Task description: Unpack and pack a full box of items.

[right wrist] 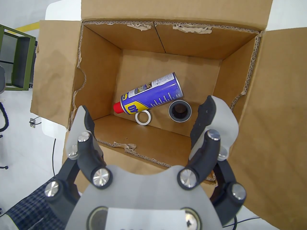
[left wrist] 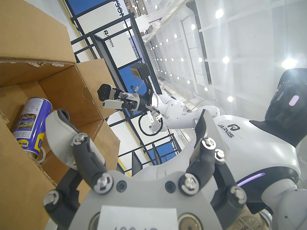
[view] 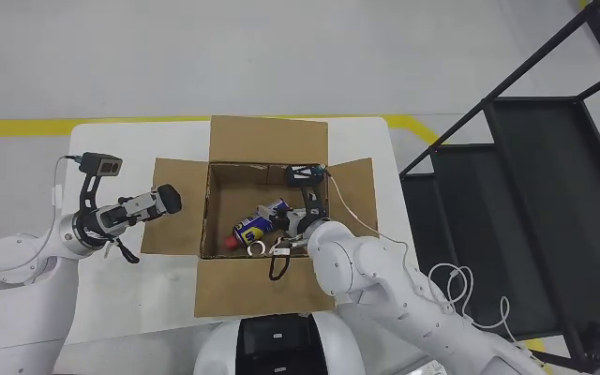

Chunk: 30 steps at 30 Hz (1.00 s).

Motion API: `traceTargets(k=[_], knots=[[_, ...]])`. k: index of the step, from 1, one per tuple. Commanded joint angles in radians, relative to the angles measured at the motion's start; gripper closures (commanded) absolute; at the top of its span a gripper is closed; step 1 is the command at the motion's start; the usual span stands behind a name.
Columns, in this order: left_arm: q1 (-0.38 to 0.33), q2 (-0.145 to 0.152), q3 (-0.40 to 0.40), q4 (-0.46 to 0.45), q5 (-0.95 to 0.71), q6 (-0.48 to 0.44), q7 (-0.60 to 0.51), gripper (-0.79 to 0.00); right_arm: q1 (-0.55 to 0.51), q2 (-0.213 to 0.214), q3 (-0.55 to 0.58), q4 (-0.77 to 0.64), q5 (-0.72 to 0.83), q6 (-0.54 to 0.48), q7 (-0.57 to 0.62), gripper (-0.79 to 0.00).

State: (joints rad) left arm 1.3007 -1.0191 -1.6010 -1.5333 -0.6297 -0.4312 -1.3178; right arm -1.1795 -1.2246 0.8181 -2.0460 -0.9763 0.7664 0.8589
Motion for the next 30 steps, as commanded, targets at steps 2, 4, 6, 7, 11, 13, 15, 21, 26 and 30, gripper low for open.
traceTargets(k=[2, 4, 6, 7, 11, 13, 15, 21, 26, 30], knots=[[0.000, 0.000, 0.000, 0.000, 0.000, 0.000, 0.000, -0.785, 0.000, 0.000, 0.000, 0.000, 0.000, 0.000, 0.000, -0.785], [0.000, 0.000, 0.000, 0.000, 0.000, 0.000, 0.000, -0.785, 0.000, 0.000, 0.000, 0.000, 0.000, 0.000, 0.000, -0.785], [0.000, 0.000, 0.000, 0.000, 0.000, 0.000, 0.000, -0.785, 0.000, 0.000, 0.000, 0.000, 0.000, 0.000, 0.000, -0.785], [0.000, 0.000, 0.000, 0.000, 0.000, 0.000, 0.000, -0.785, 0.000, 0.000, 0.000, 0.000, 0.000, 0.000, 0.000, -0.785], [0.000, 0.000, 0.000, 0.000, 0.000, 0.000, 0.000, -0.785, 0.000, 0.000, 0.000, 0.000, 0.000, 0.000, 0.000, -0.785], [0.000, 0.000, 0.000, 0.000, 0.000, 0.000, 0.000, -0.785, 0.000, 0.000, 0.000, 0.000, 0.000, 0.000, 0.000, -0.785], [0.000, 0.000, 0.000, 0.000, 0.000, 0.000, 0.000, -0.785, -0.002, 0.000, -0.001, 0.003, 0.000, -0.008, -0.002, -0.785], [0.000, 0.000, 0.000, 0.000, 0.000, 0.000, 0.000, -0.785, 0.047, 0.006, -0.024, 0.047, -0.090, -0.166, 0.160, -0.785], [0.000, 0.000, 0.000, 0.000, 0.000, 0.000, 0.000, -0.785, 0.111, -0.003, -0.036, 0.105, -0.092, -0.247, 0.280, -0.785], [0.000, 0.000, 0.000, 0.000, 0.000, 0.000, 0.000, -0.785, 0.149, -0.016, -0.038, 0.185, -0.055, -0.274, 0.292, -0.785]])
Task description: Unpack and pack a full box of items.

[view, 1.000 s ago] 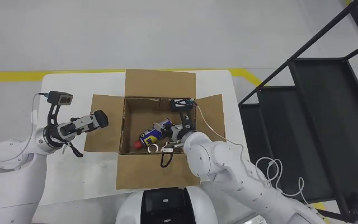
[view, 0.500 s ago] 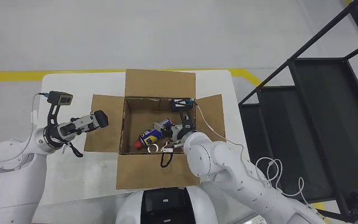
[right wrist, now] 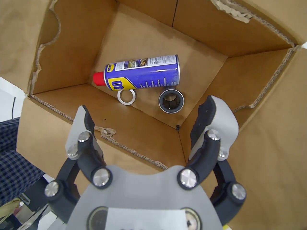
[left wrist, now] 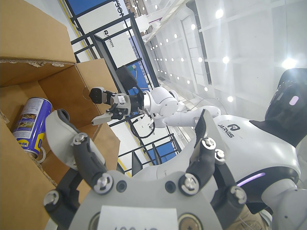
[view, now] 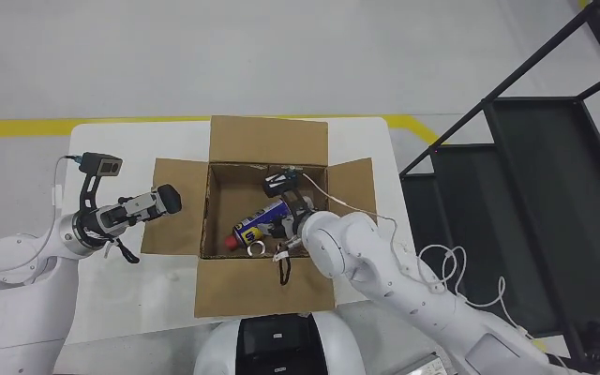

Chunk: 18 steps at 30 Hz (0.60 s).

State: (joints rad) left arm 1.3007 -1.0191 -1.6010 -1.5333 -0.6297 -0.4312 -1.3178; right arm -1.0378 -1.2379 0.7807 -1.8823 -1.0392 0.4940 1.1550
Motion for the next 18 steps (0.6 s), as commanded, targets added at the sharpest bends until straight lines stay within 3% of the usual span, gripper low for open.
traceTargets(k=[1, 11, 16, 18], knots=[[0.000, 0.000, 0.000, 0.000, 0.000, 0.000, 0.000, -0.785, 0.013, -0.007, 0.000, 0.040, 0.024, -0.002, -0.008, -0.785], [0.000, 0.000, 0.000, 0.000, 0.000, 0.000, 0.000, -0.785, 0.057, -0.033, -0.016, 0.223, 0.053, -0.020, 0.006, -0.785], [0.000, 0.000, 0.000, 0.000, 0.000, 0.000, 0.000, -0.785, 0.063, -0.044, -0.033, 0.291, 0.038, -0.012, 0.008, -0.705], [0.000, 0.000, 0.000, 0.000, 0.000, 0.000, 0.000, -0.785, 0.068, -0.052, -0.037, 0.322, 0.051, 0.003, 0.002, -0.711]])
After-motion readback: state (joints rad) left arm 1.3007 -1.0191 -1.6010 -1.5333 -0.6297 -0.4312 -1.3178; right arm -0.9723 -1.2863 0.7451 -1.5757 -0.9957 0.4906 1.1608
